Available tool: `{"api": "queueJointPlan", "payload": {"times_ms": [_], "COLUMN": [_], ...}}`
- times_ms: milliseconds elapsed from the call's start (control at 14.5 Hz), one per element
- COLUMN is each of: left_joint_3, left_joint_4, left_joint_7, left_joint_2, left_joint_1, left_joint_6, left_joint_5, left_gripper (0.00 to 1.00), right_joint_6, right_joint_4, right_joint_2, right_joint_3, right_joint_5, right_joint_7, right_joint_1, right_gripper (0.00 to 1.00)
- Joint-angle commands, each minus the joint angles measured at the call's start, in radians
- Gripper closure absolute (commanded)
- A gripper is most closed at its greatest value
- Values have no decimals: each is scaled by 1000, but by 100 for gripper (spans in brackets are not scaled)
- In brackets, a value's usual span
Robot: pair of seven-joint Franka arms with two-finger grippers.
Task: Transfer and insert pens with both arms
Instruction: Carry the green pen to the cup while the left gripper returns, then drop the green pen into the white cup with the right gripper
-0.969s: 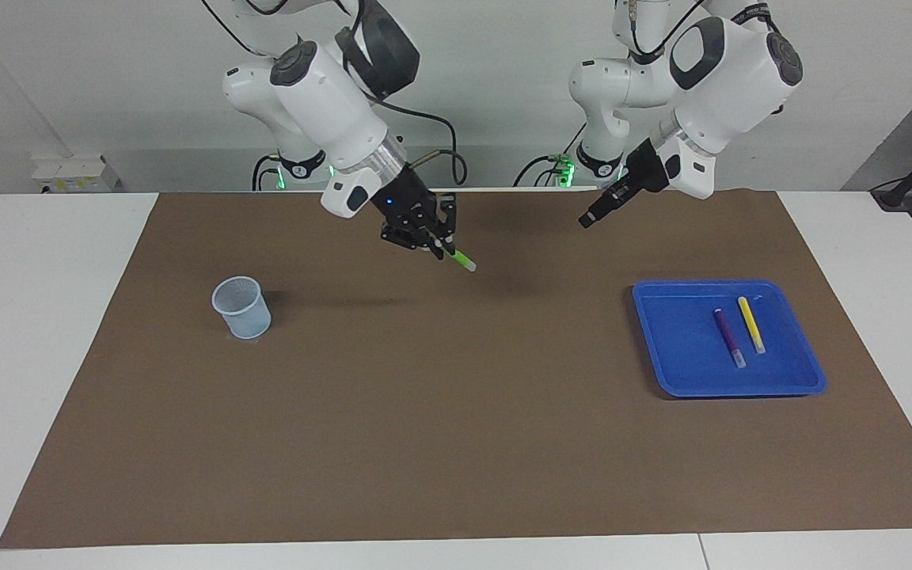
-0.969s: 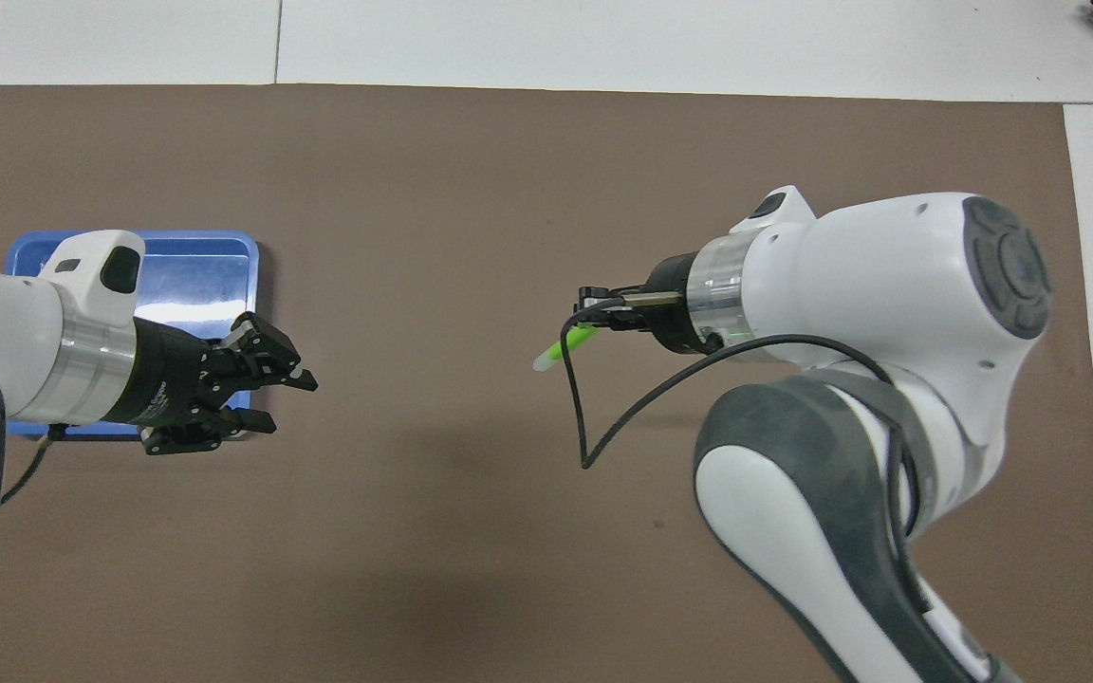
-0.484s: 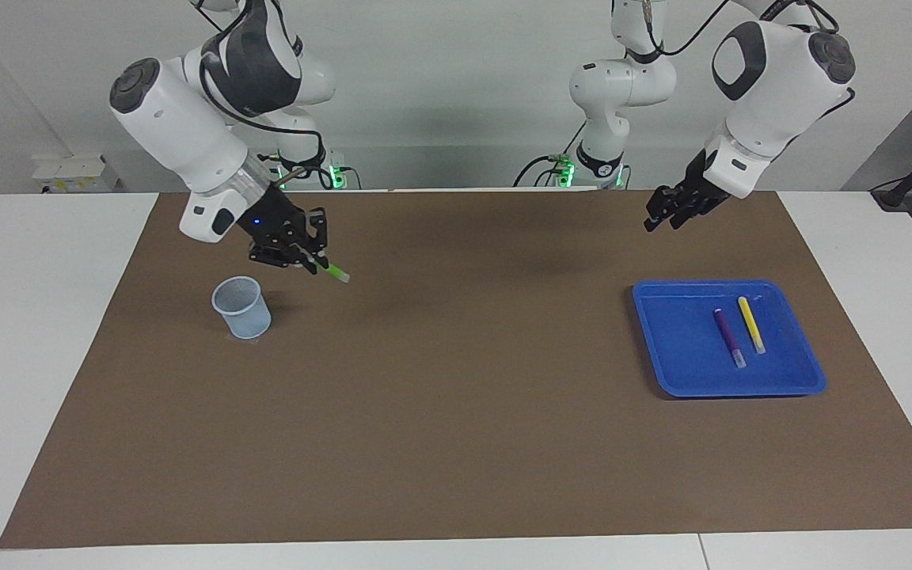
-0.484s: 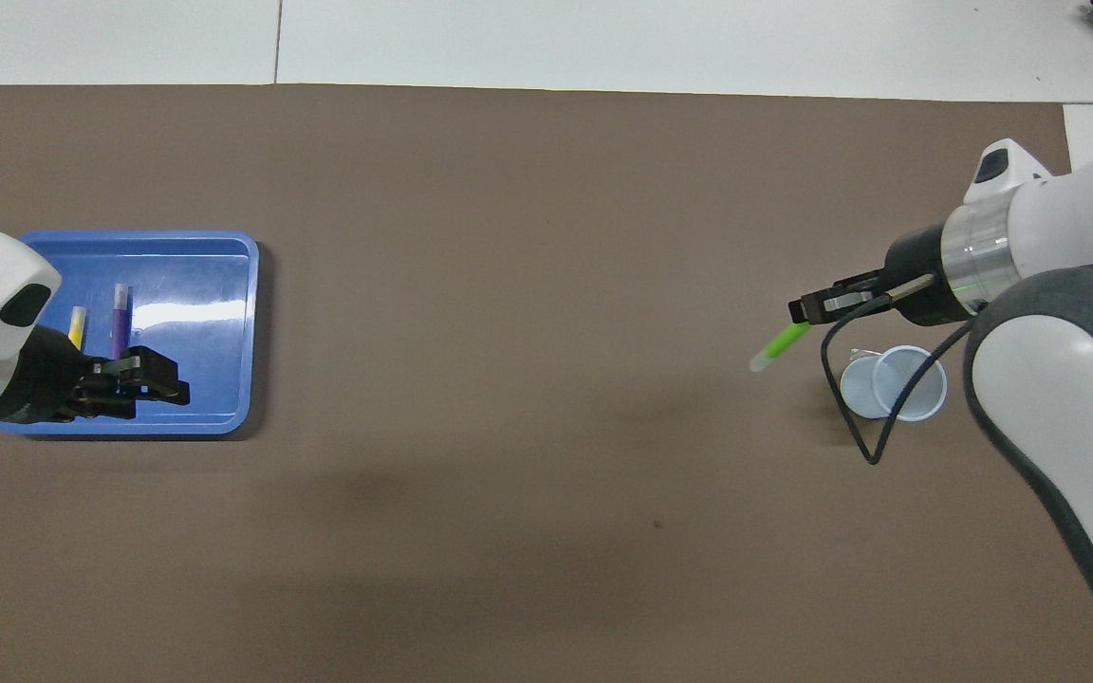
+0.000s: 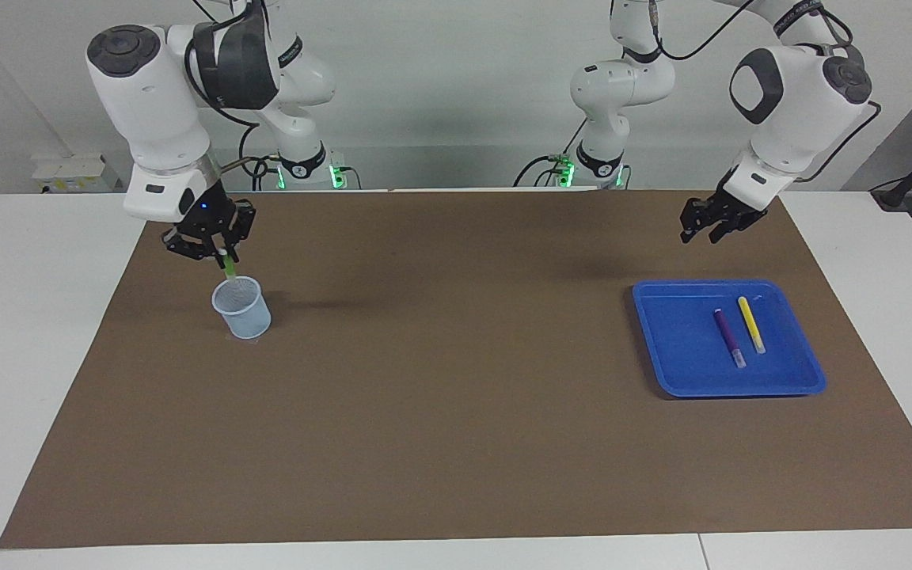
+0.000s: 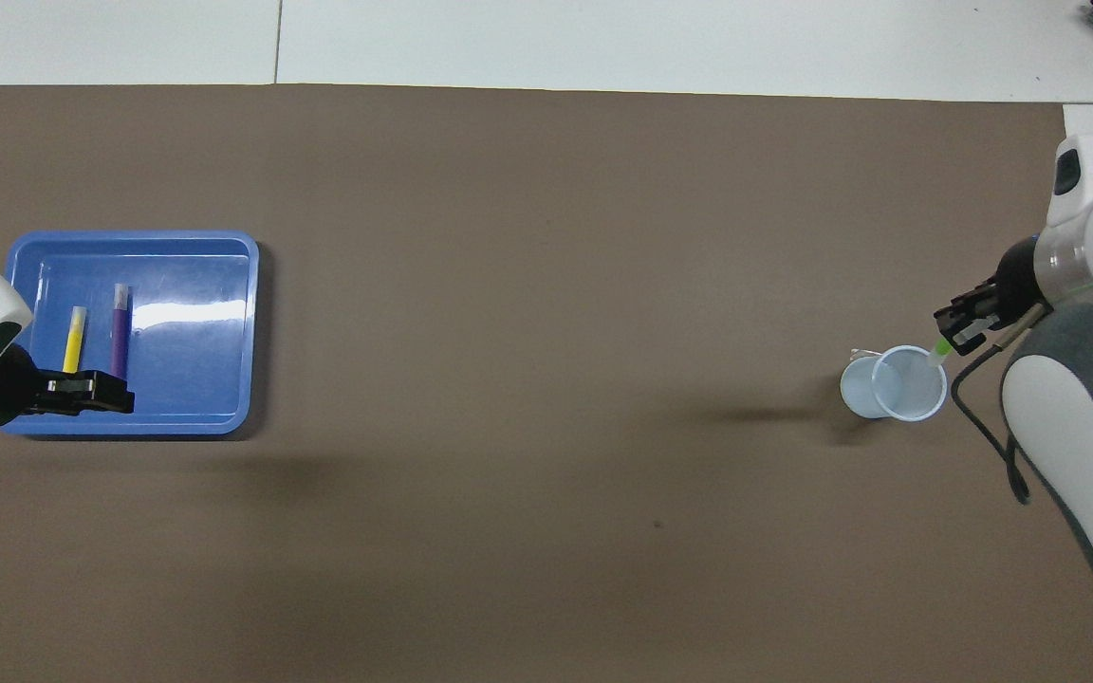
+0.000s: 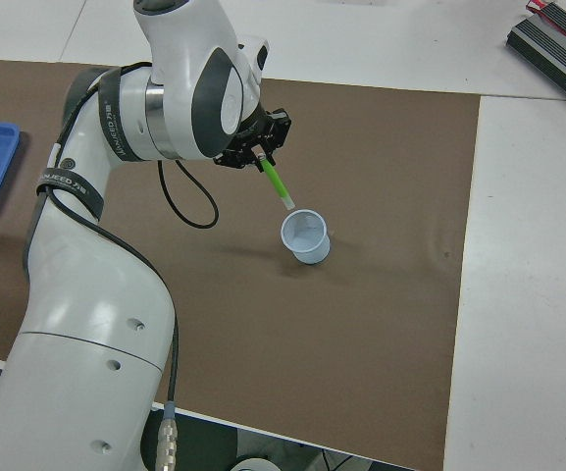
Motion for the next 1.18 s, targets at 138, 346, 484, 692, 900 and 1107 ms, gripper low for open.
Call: {"api": "queueJointPlan", "payload": {"times_ms": [138,346,484,692,900,1107], "left_joint_3": [-9,-9,-9,-9,-9,-9], "left_joint_4": [-35,-35,-31,-25,-16,10], "left_joint_7": [41,41,42,67,76,87], "left_joint_2": [74,134,168,221,278,340], "left_joint_1": [48,53,71,85,90,91], "left_joint_6": [148,240,282,345,401,440], "left_joint_5": [44,53,58,89,96,122], "left_gripper": [42,41,40,39,40,38], "right_joint_6": [160,160,163,248,298,295], "right_joint_4": [-156,-163,-163,-225,-279,-278], "right_joint_2": [-8,-6,0,11,9,9], "right_joint_3": [12,14,18,18,18,17], "right_joint_5": [-4,1,30,45,44,44], "right_joint_7": [-6,100,154,159,157,160], "right_joint_1": [-76,-65,-64,-65,-64,-65], "right_gripper": [100,100,100,100,100,26]}}
